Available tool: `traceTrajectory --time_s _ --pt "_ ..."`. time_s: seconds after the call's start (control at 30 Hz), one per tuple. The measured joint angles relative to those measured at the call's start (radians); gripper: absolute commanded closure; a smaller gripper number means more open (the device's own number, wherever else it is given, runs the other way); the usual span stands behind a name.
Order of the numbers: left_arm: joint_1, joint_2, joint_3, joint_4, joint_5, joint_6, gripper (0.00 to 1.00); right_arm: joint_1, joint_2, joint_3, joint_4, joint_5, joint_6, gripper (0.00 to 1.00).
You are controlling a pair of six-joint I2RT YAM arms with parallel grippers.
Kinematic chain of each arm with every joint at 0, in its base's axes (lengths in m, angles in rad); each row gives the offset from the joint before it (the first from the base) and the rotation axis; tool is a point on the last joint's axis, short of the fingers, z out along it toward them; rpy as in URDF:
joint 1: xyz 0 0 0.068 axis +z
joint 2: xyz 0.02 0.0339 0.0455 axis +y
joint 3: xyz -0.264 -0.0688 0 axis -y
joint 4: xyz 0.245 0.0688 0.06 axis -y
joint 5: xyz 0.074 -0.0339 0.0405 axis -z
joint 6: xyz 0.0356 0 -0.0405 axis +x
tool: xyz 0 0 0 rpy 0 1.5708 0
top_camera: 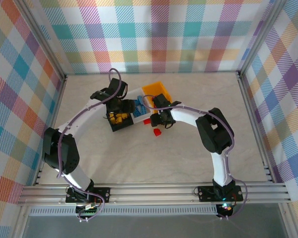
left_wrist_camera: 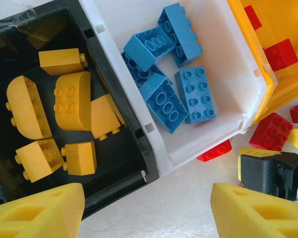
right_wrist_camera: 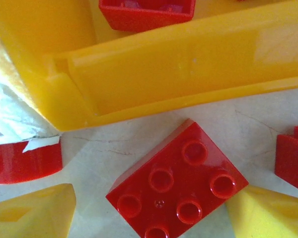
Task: Sort the legos into containers by color
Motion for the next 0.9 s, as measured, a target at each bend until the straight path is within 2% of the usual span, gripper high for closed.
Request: traceTrajectory --time_s 0.13,0.43,0.9 --pt "0.000 -0.019 -0.004 0.001 0.000 0.000 0.31 0.008 0.011 0.014 -0.012 0.048 0.024 0.30" --pt "0.000 -0.043 -0.050 0.019 0.006 0.000 0.31 0.013 0.017 0.008 0.018 0.120 0.051 0.54" --pt "0.000 -0.044 -0.074 0.024 0.016 0.000 0.31 0.013 -0.145 -0.173 0.056 0.169 0.043 0.54"
